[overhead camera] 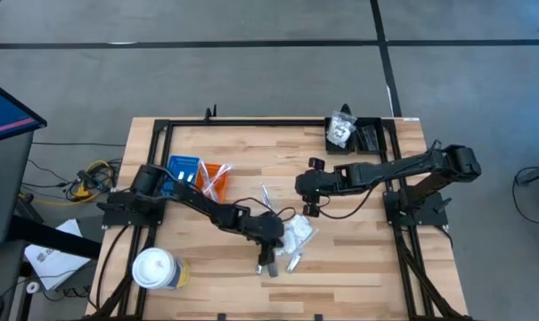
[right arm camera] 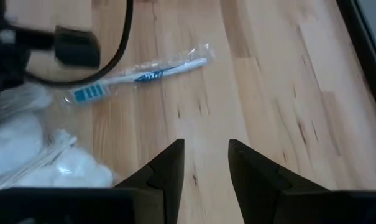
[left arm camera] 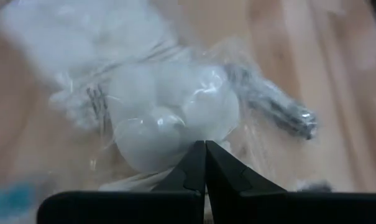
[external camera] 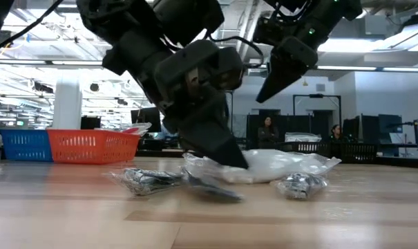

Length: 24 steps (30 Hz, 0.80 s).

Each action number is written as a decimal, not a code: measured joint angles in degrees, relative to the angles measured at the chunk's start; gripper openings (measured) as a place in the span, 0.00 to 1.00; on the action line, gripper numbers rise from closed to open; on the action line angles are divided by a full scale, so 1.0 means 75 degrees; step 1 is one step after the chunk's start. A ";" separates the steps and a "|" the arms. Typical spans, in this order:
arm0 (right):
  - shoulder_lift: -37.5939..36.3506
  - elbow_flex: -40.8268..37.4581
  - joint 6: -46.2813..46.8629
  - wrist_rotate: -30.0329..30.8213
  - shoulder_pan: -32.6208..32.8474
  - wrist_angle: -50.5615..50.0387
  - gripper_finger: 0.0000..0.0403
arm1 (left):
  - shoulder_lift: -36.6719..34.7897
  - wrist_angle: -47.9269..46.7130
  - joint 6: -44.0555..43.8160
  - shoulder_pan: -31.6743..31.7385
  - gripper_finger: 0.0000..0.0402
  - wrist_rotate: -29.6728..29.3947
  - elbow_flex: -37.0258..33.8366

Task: Pick & Place Travel size toiletries
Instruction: Put the cotton pack into the left black bin

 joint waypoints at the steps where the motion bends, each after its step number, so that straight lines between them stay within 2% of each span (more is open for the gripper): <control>1: 0.0000 0.0000 0.0000 -0.0003 0.0008 -0.0031 0.29 | -0.0081 -0.0253 -0.0043 0.0004 0.00 -0.0163 -0.0006; 9: 0.0000 0.0000 -0.0002 -0.0003 0.0108 -0.0120 0.29 | -0.0505 -0.1474 0.0043 0.0019 0.00 -0.1410 -0.0072; 14: 0.0000 -0.0072 -0.0025 0.0000 0.0101 -0.0052 0.29 | -0.0904 -0.2352 0.0064 -0.0224 0.00 -0.2775 -0.0096; 17: 0.0000 -0.0163 -0.0055 -0.0003 0.0067 0.0069 0.29 | -0.1236 -0.2386 0.0170 -0.0536 0.00 -0.3443 -0.0095; 24: 0.0000 -0.0303 -0.0087 -0.0006 -0.0075 0.0229 0.29 | -0.1454 -0.2070 0.0273 -0.1073 0.03 -0.3493 -0.0092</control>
